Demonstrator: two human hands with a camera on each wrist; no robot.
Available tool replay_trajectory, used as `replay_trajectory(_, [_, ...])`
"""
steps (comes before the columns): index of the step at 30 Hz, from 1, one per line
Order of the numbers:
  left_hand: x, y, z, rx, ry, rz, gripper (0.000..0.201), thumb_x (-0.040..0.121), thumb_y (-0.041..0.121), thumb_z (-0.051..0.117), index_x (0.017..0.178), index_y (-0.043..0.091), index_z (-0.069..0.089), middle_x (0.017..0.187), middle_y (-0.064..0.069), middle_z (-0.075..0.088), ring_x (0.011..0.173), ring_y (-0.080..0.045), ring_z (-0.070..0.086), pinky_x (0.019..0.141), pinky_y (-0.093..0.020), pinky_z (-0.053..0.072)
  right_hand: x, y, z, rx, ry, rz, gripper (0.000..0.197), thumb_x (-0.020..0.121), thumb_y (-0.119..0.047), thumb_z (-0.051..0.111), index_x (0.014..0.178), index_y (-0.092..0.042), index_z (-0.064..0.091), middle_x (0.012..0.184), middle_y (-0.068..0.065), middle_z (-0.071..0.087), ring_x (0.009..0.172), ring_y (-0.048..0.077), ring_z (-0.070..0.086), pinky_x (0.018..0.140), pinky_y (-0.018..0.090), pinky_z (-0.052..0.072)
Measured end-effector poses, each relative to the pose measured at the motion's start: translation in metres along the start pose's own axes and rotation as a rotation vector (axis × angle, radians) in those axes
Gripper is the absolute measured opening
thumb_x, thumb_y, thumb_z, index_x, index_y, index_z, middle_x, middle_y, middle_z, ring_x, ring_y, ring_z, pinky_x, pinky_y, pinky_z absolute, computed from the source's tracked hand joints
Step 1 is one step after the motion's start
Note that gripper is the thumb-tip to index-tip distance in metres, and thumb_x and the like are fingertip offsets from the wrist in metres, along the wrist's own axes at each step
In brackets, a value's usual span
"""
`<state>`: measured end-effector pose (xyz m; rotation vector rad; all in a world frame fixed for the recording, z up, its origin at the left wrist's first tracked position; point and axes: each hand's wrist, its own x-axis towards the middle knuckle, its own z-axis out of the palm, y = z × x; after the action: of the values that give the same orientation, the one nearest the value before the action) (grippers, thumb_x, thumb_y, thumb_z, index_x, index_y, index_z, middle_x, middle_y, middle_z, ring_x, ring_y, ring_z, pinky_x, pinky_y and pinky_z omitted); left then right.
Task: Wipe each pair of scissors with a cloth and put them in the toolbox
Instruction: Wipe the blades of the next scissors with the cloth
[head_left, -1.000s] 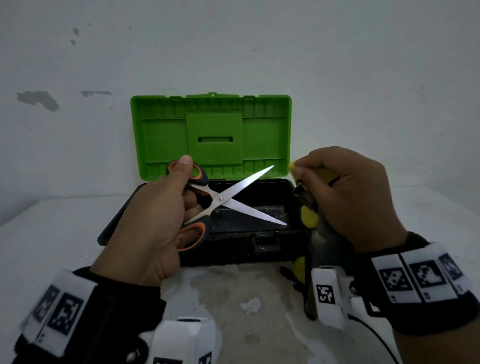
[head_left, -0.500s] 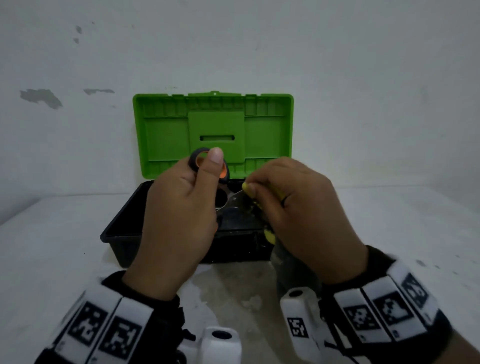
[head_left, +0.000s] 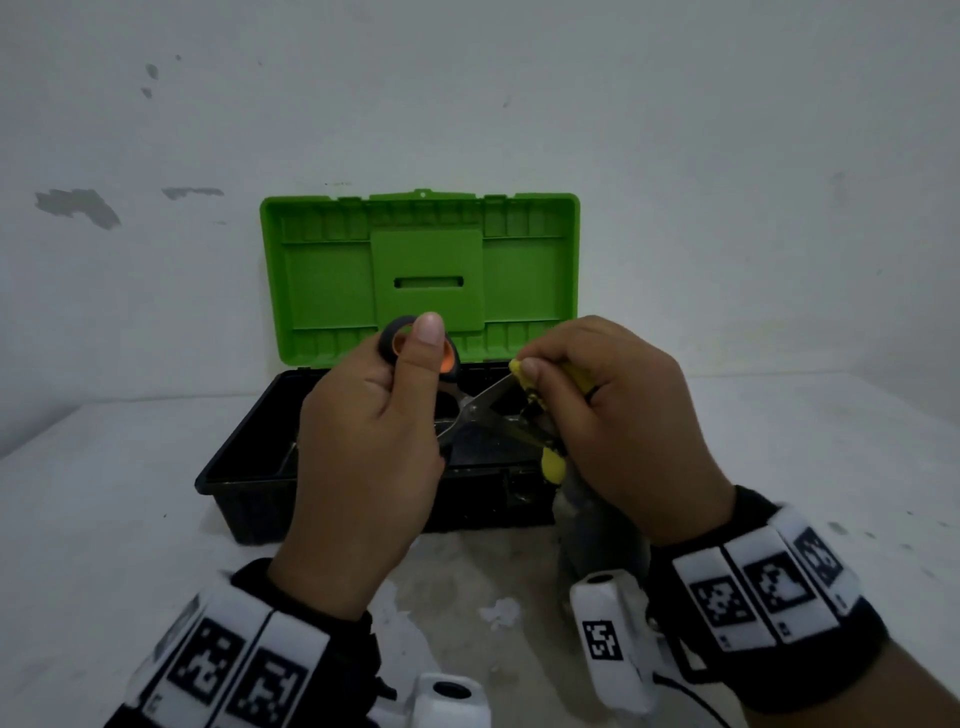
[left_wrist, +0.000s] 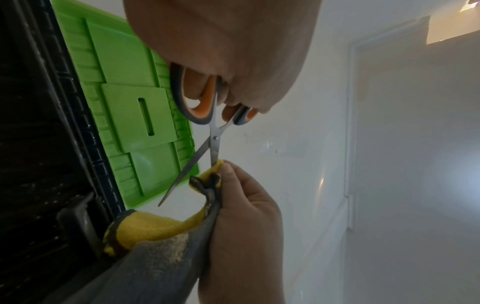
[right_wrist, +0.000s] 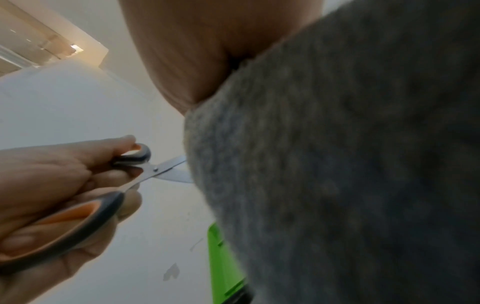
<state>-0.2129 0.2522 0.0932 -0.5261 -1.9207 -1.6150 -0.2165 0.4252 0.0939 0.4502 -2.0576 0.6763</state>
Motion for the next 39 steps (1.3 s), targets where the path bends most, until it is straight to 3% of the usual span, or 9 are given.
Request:
replay_trajectory(9, [0.000, 0.004, -0.002, 0.111, 0.017, 0.086, 0.044, 0.097, 0.053, 0.042, 0.069, 0.024, 0.059, 0.045, 0.005, 0.041, 0.042, -0.013, 0.040, 0.045, -0.042, 0.046, 0.001, 0.032, -0.010, 0.009, 0.031, 0.258, 0.009, 0.090, -0.015, 0.066, 0.087, -0.021, 0.071, 0.082, -0.012, 0.066, 0.078, 0.002, 0.058, 0.072, 0.003, 0.038])
replay_trajectory(14, [0.007, 0.005, -0.011, 0.262, 0.017, 0.332, 0.036, 0.102, 0.040, 0.047, 0.079, 0.017, 0.062, 0.050, 0.002, 0.049, 0.054, -0.021, 0.053, 0.047, -0.025, 0.039, 0.013, 0.022, -0.036, 0.293, -0.058, 0.530, 0.016, 0.095, -0.017, 0.060, 0.084, -0.017, 0.072, 0.078, -0.005, 0.071, 0.071, 0.008, 0.064, 0.073, 0.023, 0.050])
replay_trajectory(18, [0.007, -0.002, -0.011, 0.486, -0.065, 0.430, 0.037, 0.099, 0.045, 0.048, 0.082, 0.017, 0.065, 0.067, 0.005, 0.056, 0.061, -0.012, 0.052, 0.057, -0.030, 0.041, 0.008, -0.011, -0.031, 0.726, -0.459, 0.857, 0.038, 0.091, -0.040, 0.062, 0.081, -0.006, 0.075, 0.060, 0.012, 0.062, 0.048, 0.023, 0.054, 0.066, 0.045, 0.050])
replay_trajectory(21, [0.003, -0.002, -0.008, 0.565, -0.135, 0.522, 0.040, 0.098, 0.046, 0.051, 0.075, 0.014, 0.060, 0.068, 0.003, 0.046, 0.059, -0.016, 0.044, 0.055, -0.031, 0.036, 0.004, -0.021, -0.017, 0.810, -0.622, 1.006, 0.051, 0.085, -0.055, 0.063, 0.078, -0.005, 0.075, 0.066, 0.016, 0.065, 0.060, 0.028, 0.061, 0.067, 0.039, 0.051])
replay_trajectory(25, [-0.001, -0.001, -0.004, 0.564, -0.230, 0.627, 0.040, 0.096, 0.045, 0.056, 0.073, 0.013, 0.058, 0.069, 0.004, 0.038, 0.058, -0.013, 0.036, 0.055, -0.024, 0.031, -0.001, -0.019, -0.006, 1.066, -0.618, 1.129, 0.056, 0.078, -0.044, 0.073, 0.110, 0.002, 0.070, 0.114, 0.028, 0.067, 0.111, 0.044, 0.063, 0.104, 0.054, 0.045])
replay_trajectory(27, [0.000, -0.001, -0.006, 0.535, -0.295, 0.635, 0.039, 0.092, 0.050, 0.062, 0.076, 0.014, 0.059, 0.073, 0.003, 0.040, 0.061, -0.013, 0.038, 0.055, -0.026, 0.035, -0.002, -0.016, -0.007, 1.113, -0.620, 1.116, 0.051, 0.081, -0.033, 0.072, 0.111, 0.007, 0.066, 0.110, 0.029, 0.066, 0.103, 0.043, 0.064, 0.096, 0.048, 0.049])
replay_trajectory(30, [0.005, -0.001, -0.014, 0.414, -0.407, 0.551, 0.049, 0.076, 0.062, 0.072, 0.091, 0.017, 0.063, 0.086, 0.004, 0.046, 0.075, -0.010, 0.049, 0.066, -0.018, 0.039, 0.000, -0.013, -0.011, 1.081, -0.568, 1.055, 0.030, 0.086, -0.024, 0.066, 0.095, 0.005, 0.067, 0.085, 0.023, 0.061, 0.073, 0.031, 0.058, 0.069, 0.037, 0.048])
replay_trajectory(33, [0.007, -0.001, -0.014, 0.291, -0.260, 0.293, 0.051, 0.079, 0.069, 0.053, 0.106, 0.026, 0.057, 0.103, 0.011, 0.046, 0.098, 0.000, 0.049, 0.082, -0.011, 0.039, -0.001, -0.004, -0.010, 0.934, -0.477, 0.828, 0.034, 0.090, -0.025, 0.064, 0.088, 0.008, 0.069, 0.082, 0.023, 0.065, 0.075, 0.029, 0.057, 0.074, 0.040, 0.046])
replay_trajectory(39, [0.015, -0.013, -0.010, 0.121, -0.136, -0.322, 0.054, 0.083, 0.071, 0.052, 0.105, 0.023, 0.063, 0.100, 0.004, 0.066, 0.091, -0.015, 0.064, 0.081, -0.041, 0.053, -0.003, -0.011, -0.003, 0.592, -0.456, 0.465, 0.028, 0.096, -0.025, 0.061, 0.078, -0.009, 0.074, 0.070, 0.006, 0.073, 0.064, 0.015, 0.066, 0.070, 0.029, 0.052])
